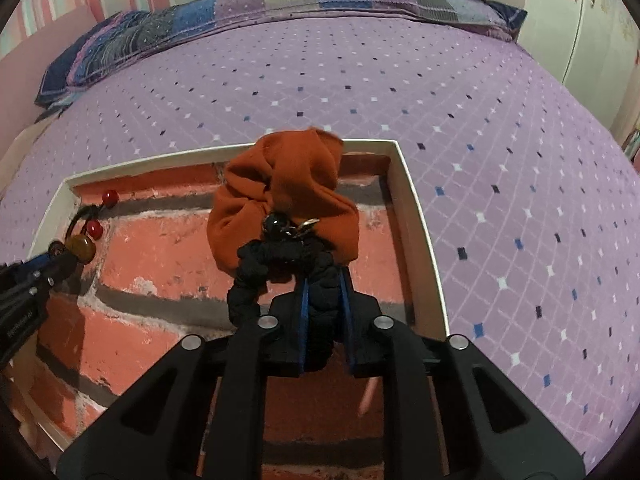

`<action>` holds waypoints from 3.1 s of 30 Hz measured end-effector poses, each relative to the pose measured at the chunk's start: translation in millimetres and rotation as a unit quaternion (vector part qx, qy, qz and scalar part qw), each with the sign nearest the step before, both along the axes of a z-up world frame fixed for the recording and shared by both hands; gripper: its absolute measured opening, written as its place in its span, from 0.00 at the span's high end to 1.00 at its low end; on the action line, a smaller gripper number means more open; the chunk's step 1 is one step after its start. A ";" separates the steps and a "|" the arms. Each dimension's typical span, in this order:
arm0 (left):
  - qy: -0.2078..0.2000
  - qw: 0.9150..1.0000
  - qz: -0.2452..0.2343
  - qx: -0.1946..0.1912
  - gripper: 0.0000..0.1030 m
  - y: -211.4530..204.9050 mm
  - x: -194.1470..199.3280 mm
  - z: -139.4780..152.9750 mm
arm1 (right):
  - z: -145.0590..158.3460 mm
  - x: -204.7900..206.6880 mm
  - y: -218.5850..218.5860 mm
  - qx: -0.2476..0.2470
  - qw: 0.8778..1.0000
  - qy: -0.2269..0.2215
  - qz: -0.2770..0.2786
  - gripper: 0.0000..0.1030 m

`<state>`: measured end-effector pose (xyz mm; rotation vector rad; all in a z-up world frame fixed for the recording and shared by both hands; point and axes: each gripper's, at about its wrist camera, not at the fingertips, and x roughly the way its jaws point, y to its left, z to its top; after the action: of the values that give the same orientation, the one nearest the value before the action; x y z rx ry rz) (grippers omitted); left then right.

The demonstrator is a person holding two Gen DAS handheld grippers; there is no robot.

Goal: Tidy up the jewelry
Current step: 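Open the right tool to drop the scrunchie while the left tool releases the charm, then move both tools back toward the remaining jewelry on the bed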

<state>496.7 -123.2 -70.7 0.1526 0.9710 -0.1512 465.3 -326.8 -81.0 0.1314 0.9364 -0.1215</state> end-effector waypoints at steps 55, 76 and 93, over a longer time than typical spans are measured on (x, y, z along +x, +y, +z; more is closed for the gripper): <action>-0.133 0.990 0.014 -0.039 0.21 127.0 -253.1 127.2 | 126.3 -268.4 44.7 -0.043 0.980 -0.195 0.009 0.05; -0.092 0.992 0.052 -0.071 0.21 193.2 -299.7 62.8 | 59.1 -335.5 69.7 -0.063 0.985 -0.163 0.000 0.05; -0.049 0.993 0.063 -0.082 0.21 204.0 -293.1 5.5 | -3.8 -338.4 99.5 -0.069 0.991 -0.108 0.025 0.10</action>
<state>203.6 80.8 -65.2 -0.0512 0.8641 -0.1053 126.8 -227.2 -84.8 -0.0067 0.7127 -0.1218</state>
